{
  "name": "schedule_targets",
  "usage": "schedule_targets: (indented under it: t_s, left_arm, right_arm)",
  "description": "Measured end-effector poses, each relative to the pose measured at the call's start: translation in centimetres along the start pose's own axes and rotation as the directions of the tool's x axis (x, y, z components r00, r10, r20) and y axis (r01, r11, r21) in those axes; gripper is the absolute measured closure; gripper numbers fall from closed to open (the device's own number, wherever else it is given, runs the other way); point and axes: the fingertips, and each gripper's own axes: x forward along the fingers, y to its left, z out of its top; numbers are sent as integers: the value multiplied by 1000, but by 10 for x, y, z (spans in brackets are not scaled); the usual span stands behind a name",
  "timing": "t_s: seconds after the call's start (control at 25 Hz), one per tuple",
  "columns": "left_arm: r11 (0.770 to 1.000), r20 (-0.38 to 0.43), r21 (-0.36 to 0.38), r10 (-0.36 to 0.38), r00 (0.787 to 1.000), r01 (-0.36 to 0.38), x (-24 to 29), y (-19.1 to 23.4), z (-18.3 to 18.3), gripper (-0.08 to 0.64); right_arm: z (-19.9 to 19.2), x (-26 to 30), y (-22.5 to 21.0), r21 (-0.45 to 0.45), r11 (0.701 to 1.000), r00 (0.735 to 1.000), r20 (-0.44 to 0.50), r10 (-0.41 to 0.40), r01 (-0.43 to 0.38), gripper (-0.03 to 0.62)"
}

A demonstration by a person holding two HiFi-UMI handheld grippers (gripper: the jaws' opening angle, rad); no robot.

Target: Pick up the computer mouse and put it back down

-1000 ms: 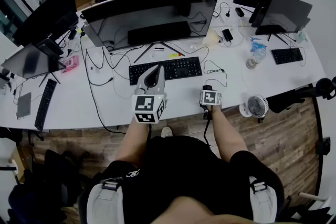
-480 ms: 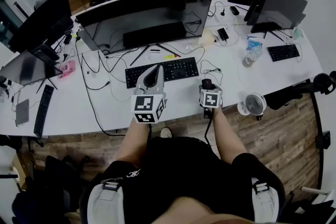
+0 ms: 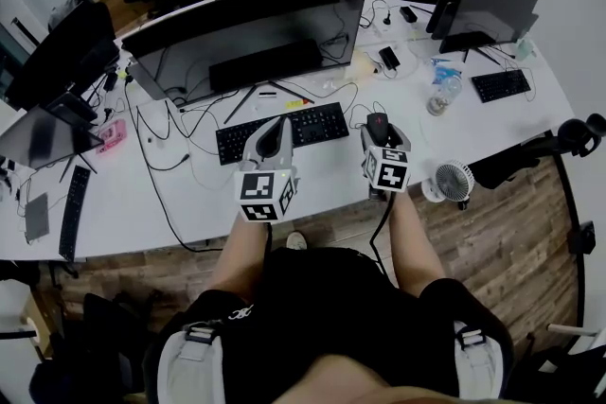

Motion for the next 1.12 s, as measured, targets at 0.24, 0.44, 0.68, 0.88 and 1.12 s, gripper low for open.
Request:
schedule_targets:
  t_s: [0.24,0.44,0.68,0.88,1.12]
  left_arm:
    - [1000,0,0,-7,1000,7,5,-2,-1,512]
    - [1000,0,1,-11,1000,11,7,-2,0,512]
    - [1000,1,4,-19,1000,19,12,-6,0,511]
    - [1000,3,4,-23,1000,23,13,-6,1,512]
    - [1000,4,4,-23,1000,23,13,-8,1,512]
  right_arm:
    - [57,-24,1,-16,1000,992,124,4,-2,310]
    - [100,-46,-1,-18,1000,974,225,-1,5,310]
    - [136,-68,2,-19,1000,946,323,6,0,310]
    - [150,-78,3,-16,1000,933,359,9,-4,310]
    - [145,-73,1,-15,1000,937,348,3,3,310]
